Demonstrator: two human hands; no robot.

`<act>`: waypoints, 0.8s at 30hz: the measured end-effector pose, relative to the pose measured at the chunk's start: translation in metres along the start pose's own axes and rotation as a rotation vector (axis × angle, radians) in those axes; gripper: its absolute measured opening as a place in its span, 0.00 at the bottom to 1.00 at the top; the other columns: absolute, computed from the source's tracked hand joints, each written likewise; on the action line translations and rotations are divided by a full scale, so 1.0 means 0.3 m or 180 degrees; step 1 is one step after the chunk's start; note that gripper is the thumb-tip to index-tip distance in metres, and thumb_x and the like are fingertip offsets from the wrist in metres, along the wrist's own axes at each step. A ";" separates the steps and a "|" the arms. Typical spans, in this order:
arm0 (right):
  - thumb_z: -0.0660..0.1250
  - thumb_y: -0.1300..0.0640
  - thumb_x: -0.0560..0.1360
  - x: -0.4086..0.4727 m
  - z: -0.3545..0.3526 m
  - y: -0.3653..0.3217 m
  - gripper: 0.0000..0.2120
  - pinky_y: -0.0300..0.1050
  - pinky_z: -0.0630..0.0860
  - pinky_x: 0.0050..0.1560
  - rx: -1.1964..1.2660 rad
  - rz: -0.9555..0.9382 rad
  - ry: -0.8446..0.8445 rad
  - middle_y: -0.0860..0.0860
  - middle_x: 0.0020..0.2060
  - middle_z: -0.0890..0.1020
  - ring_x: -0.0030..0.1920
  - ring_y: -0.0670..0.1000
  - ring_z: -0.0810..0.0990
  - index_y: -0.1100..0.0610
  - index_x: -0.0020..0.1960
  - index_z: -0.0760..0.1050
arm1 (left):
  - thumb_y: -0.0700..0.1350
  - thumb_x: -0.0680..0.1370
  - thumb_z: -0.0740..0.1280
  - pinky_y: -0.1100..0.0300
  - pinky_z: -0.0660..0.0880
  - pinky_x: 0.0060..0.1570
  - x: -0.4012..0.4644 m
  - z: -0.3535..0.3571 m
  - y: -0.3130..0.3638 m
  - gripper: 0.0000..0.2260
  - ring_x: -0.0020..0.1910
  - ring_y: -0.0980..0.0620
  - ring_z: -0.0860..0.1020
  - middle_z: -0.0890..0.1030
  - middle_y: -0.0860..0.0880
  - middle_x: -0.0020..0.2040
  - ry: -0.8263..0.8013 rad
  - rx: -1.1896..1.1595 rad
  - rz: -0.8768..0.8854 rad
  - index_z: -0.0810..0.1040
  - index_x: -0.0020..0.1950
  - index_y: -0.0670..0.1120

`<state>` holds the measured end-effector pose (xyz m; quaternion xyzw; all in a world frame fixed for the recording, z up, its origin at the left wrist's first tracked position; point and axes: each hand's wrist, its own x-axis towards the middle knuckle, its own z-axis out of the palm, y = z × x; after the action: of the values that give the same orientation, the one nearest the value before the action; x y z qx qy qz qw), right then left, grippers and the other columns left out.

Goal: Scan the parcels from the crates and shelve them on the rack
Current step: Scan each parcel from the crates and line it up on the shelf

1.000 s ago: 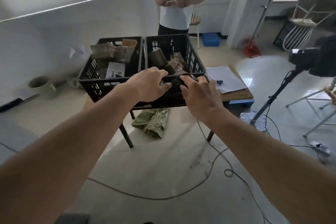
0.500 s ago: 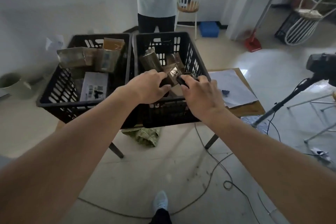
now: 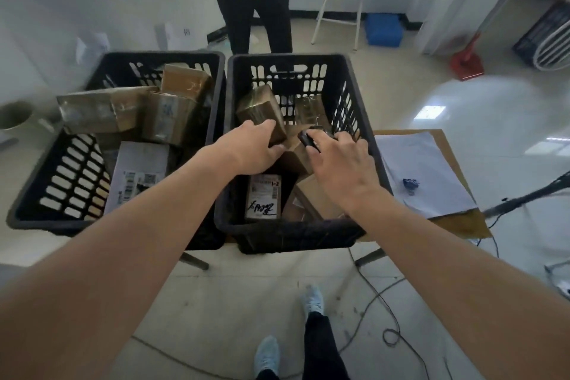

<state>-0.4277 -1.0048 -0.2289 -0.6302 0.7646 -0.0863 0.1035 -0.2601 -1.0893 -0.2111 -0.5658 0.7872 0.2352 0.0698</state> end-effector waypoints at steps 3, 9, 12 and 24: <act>0.56 0.44 0.87 0.129 0.037 0.038 0.21 0.64 0.78 0.60 0.0131 -0.0102 -0.0197 0.59 0.66 0.77 0.63 0.66 0.75 0.41 0.80 0.66 | 0.59 0.85 0.63 0.42 0.72 0.72 0.110 0.013 0.003 0.31 0.74 0.37 0.72 0.68 0.39 0.77 -0.0020 -0.0140 -0.0292 0.56 0.85 0.52; 0.54 0.43 0.88 0.342 0.099 0.100 0.21 0.63 0.76 0.60 0.0255 -0.0244 -0.0444 0.60 0.66 0.77 0.62 0.66 0.75 0.41 0.80 0.65 | 0.60 0.85 0.62 0.39 0.71 0.73 0.311 0.033 -0.008 0.36 0.74 0.33 0.71 0.61 0.36 0.81 -0.0117 -0.0280 -0.0823 0.43 0.86 0.60; 0.54 0.43 0.88 0.425 0.120 0.123 0.21 0.62 0.75 0.59 0.0263 -0.0287 -0.0544 0.60 0.66 0.76 0.62 0.66 0.75 0.42 0.80 0.65 | 0.60 0.86 0.61 0.39 0.71 0.71 0.401 0.039 -0.022 0.37 0.72 0.31 0.72 0.61 0.33 0.81 -0.0094 -0.0428 -0.1096 0.40 0.86 0.62; 0.54 0.42 0.87 0.579 0.210 0.153 0.21 0.62 0.75 0.59 0.0328 -0.0316 -0.0640 0.59 0.65 0.77 0.61 0.65 0.76 0.41 0.79 0.65 | 0.63 0.83 0.63 0.44 0.75 0.56 0.616 0.109 0.012 0.31 0.62 0.31 0.76 0.63 0.32 0.73 0.0491 -0.1032 -0.2010 0.57 0.82 0.54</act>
<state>-0.4862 -1.1665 -0.3102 -0.6667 0.7128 -0.0668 0.2075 -0.3334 -1.2323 -0.3083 -0.8008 0.5291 0.2804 -0.0113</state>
